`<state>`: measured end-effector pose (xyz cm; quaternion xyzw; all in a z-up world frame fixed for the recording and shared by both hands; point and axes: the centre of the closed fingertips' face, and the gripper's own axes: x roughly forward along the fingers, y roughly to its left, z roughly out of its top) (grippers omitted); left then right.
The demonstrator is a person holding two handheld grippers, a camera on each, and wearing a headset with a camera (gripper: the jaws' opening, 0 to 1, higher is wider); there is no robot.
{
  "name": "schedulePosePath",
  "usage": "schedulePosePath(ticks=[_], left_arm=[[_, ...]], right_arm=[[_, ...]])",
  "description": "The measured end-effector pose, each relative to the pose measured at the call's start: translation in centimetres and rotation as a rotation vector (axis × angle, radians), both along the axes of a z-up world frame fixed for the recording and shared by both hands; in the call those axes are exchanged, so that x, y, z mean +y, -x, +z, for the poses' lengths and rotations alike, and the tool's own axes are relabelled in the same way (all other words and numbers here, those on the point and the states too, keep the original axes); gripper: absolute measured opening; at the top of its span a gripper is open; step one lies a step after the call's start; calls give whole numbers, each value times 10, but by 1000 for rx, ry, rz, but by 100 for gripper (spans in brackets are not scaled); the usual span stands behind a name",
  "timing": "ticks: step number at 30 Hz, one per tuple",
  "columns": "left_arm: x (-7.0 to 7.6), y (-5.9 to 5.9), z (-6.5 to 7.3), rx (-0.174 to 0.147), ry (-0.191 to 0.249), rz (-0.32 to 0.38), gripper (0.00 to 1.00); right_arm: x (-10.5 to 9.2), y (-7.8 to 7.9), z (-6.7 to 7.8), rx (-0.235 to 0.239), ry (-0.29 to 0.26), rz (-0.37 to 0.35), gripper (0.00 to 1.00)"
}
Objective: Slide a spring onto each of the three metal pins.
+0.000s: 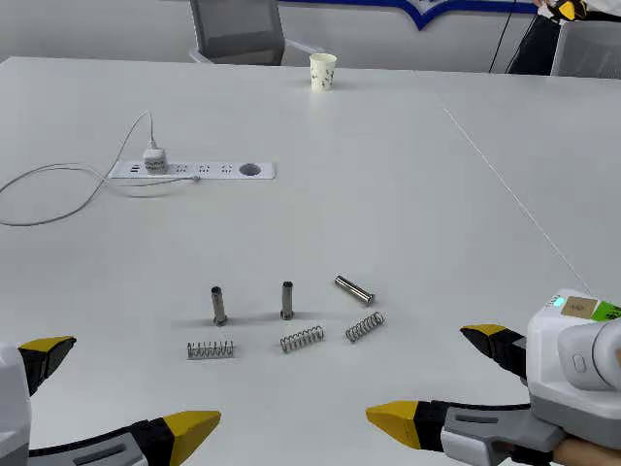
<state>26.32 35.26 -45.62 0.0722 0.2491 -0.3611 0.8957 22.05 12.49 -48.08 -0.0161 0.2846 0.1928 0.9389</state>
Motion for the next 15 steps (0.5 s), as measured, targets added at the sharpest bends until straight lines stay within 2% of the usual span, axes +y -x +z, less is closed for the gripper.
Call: schedulePosePath(ticks=[15], left_arm=[[1,-1,1,-1,-2,4,97]], right_arm=[[-1,1,0,-1,8,2,91]])
